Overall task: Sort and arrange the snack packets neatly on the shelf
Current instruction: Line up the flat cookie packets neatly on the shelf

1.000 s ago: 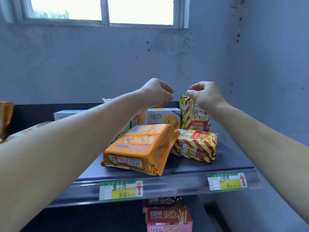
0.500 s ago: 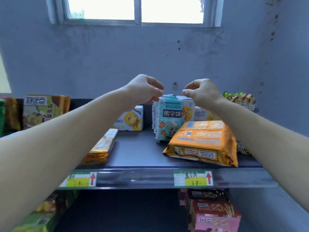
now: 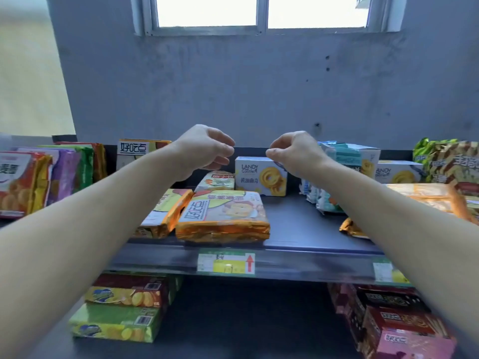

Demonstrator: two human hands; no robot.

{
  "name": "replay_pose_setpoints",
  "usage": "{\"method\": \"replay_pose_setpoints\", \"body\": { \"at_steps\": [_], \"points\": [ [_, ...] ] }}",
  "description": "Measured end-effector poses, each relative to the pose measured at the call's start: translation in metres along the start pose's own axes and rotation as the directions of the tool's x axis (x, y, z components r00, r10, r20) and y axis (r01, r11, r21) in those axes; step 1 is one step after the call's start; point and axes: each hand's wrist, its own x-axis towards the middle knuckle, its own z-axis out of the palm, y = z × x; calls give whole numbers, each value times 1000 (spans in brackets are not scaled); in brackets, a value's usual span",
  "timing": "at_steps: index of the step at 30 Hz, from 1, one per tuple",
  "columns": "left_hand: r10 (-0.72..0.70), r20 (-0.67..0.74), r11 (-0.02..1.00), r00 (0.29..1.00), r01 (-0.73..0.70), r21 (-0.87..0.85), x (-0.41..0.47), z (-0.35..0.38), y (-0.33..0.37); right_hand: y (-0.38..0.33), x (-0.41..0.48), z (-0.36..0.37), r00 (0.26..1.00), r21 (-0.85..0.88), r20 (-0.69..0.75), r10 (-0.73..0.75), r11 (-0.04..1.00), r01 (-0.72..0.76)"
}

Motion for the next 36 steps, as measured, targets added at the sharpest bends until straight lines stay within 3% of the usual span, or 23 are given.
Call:
{"method": "replay_pose_setpoints", "body": {
  "at_steps": [7,17,24,31,36],
  "points": [
    [-92,-17,996,996,91,-4,-10,-26,-39,-16,-8,45,998,12,63,16,1000,-17],
    [-344,-42,932,938,347,105,-24,-28,-55,-9,-3,60,984,-27,166,68,998,-64],
    [-369,-132,914,920,384,126,-34,-25,-42,-4,12,59,973,49,225,62,996,-75],
    [-523,-87,809,848,526,264,-56,-14,-35,13,29,76,919,-150,372,129,986,-77],
    [-568,-110,787,816,577,217,-64,-2,-41,23,35,89,854,-315,499,150,949,17]
  ]
}}
